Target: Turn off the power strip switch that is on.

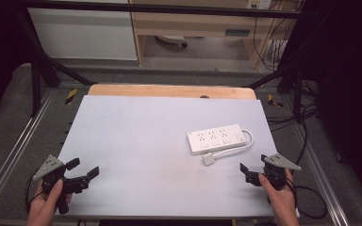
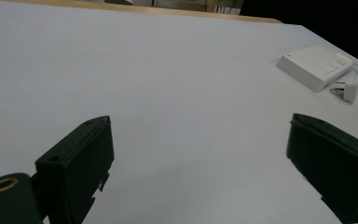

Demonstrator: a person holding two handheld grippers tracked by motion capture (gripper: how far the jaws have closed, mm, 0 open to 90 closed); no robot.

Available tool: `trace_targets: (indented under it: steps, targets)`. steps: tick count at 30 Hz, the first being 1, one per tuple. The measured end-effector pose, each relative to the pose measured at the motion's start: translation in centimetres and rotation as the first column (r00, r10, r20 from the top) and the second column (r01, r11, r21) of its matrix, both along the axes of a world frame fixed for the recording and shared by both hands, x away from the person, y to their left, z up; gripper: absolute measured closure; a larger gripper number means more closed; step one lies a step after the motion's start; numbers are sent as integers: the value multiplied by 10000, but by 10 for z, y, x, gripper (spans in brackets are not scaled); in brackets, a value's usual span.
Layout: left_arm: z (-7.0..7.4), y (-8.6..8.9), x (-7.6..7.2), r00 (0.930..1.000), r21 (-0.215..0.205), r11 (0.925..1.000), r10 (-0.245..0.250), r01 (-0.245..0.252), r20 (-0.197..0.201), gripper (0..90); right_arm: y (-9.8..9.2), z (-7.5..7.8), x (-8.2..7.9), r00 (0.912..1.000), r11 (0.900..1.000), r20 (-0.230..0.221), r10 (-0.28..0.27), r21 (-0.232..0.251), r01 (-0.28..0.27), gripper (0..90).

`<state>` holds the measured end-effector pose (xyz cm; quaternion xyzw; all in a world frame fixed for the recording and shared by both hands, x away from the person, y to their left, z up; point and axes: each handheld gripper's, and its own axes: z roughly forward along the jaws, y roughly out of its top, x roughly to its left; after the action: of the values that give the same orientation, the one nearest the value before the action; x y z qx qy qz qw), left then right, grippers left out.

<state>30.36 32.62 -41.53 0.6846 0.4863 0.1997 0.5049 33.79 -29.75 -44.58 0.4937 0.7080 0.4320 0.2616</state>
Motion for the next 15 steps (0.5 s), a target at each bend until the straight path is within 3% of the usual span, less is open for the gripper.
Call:
trace_targets:
  steps: [15]
  targets:
    - [0, -1, 0, 10000, 86, 10000, -36, 36, -76, 70, 1, 7, -5, 9993, 9992, -38, 379, 157, -379, 33]
